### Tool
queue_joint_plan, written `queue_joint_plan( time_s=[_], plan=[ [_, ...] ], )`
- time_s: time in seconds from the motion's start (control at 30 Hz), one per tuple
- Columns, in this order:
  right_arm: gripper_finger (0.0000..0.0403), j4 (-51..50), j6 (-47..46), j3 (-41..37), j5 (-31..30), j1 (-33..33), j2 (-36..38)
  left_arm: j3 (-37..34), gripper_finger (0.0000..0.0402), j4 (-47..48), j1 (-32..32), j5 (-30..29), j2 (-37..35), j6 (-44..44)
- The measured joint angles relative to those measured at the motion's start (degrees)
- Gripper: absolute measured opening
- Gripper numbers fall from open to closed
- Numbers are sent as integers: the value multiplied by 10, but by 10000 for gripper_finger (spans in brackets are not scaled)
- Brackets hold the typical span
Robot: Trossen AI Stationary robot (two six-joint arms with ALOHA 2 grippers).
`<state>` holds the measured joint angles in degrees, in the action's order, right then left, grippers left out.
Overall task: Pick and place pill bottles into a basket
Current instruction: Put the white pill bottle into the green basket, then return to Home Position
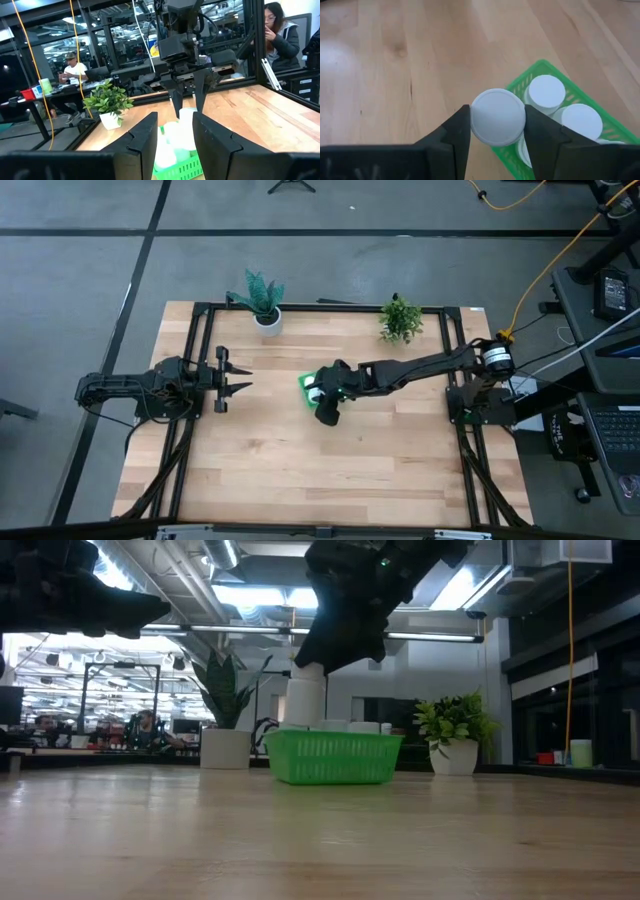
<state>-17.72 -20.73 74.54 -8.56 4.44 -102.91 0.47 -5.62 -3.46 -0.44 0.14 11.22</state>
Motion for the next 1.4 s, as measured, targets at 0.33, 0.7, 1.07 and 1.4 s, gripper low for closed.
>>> queue_joint_plan(
  time_s=[0.33, 0.7, 1.07, 1.4],
  plan=[
    [146, -17, 0, -1, 5, -3, -15, 0, 120, 0, 0, 0, 0, 0],
    [176, -25, -14, 0, 19, -7, -28, 0, 116, 0, 0, 0, 0, 0],
    [175, -14, -16, 0, 31, -7, -32, 0, 118, 0, 0, 0, 0, 0],
    [218, -13, -23, 0, 33, -7, -32, 0, 118, 0, 0, 0, 0, 0]
  ],
)
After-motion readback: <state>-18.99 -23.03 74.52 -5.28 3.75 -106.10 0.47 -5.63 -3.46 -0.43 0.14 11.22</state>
